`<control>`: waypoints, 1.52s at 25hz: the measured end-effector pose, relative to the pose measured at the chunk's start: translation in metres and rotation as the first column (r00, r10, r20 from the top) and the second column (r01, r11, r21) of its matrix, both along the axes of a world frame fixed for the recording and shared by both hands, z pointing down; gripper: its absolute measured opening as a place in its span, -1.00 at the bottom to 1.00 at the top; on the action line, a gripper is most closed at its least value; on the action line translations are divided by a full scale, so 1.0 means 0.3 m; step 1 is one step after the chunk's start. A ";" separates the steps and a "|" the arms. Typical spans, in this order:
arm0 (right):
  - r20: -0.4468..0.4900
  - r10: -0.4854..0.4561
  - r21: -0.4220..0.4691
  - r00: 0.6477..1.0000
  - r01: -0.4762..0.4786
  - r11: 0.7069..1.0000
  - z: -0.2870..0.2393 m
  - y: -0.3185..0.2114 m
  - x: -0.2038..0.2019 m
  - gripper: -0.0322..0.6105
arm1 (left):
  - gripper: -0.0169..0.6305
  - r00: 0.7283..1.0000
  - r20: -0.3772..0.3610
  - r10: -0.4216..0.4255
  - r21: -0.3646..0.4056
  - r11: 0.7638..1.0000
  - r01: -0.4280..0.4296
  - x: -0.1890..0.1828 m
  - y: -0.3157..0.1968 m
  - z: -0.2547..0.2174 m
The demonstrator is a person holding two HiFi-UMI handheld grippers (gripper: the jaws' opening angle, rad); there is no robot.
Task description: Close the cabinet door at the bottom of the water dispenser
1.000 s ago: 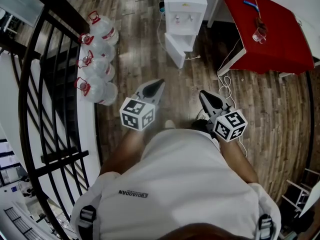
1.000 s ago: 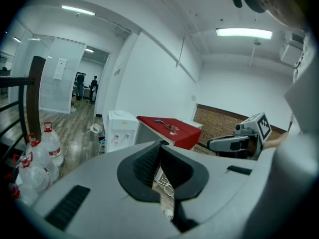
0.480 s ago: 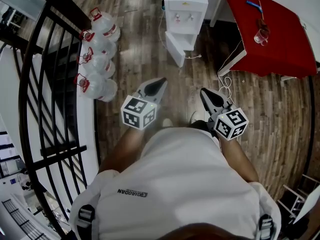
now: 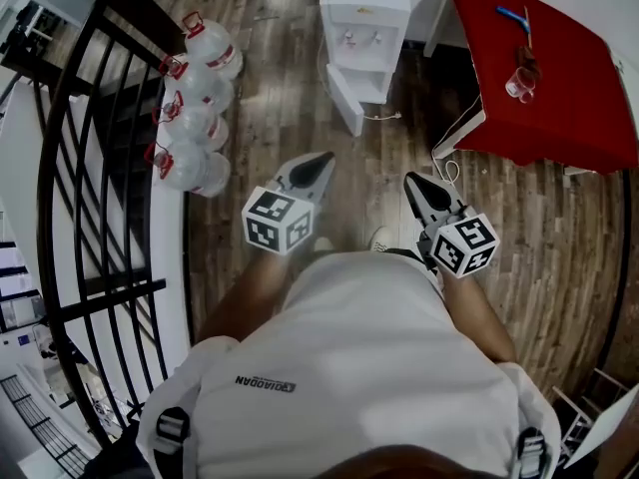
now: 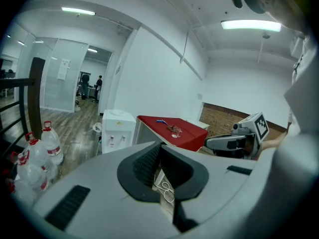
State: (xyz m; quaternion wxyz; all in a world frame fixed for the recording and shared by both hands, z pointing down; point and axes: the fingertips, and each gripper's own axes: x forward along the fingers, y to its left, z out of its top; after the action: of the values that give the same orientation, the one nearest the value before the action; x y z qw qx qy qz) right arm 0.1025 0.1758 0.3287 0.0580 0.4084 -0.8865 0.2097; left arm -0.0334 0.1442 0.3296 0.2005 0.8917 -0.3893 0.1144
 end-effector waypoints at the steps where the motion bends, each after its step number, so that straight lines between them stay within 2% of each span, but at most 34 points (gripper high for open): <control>1: -0.011 -0.014 0.005 1.000 0.014 1.000 0.003 -0.010 0.016 -0.83 | -0.96 1.000 0.005 -0.007 -0.001 1.000 0.007 0.020 -0.010 0.003; 8: -0.021 -0.093 -0.005 0.995 0.092 0.996 0.050 -0.070 0.106 -0.83 | -0.96 0.997 0.034 -0.071 -0.002 0.997 0.071 0.115 -0.042 0.014; 17: 0.017 -0.110 -0.062 0.994 0.110 0.992 0.125 -0.124 0.147 -0.83 | -0.96 0.990 0.105 -0.098 -0.068 0.992 0.105 0.121 -0.049 0.064; 24: -0.010 -0.127 -0.100 0.992 0.125 0.987 0.188 -0.198 0.100 -0.83 | -0.96 0.991 0.113 -0.076 -0.112 0.990 0.088 0.097 -0.132 0.132; 29: -0.046 -0.133 -0.124 0.990 0.126 0.984 0.234 -0.304 0.043 -0.83 | -0.96 0.992 0.118 -0.039 -0.122 0.991 0.053 0.077 -0.256 0.185; 38: -0.135 -0.106 -0.165 0.985 0.084 0.983 0.313 -0.558 -0.079 -0.83 | -0.96 0.996 0.093 -0.007 -0.146 0.989 0.021 -0.058 -0.525 0.241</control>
State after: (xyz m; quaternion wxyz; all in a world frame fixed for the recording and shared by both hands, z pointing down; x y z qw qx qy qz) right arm 0.0788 0.0085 0.4225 0.1638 0.3736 -0.8790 0.2468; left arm -0.0507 -0.0134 0.4018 0.2483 0.8655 -0.3949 0.1826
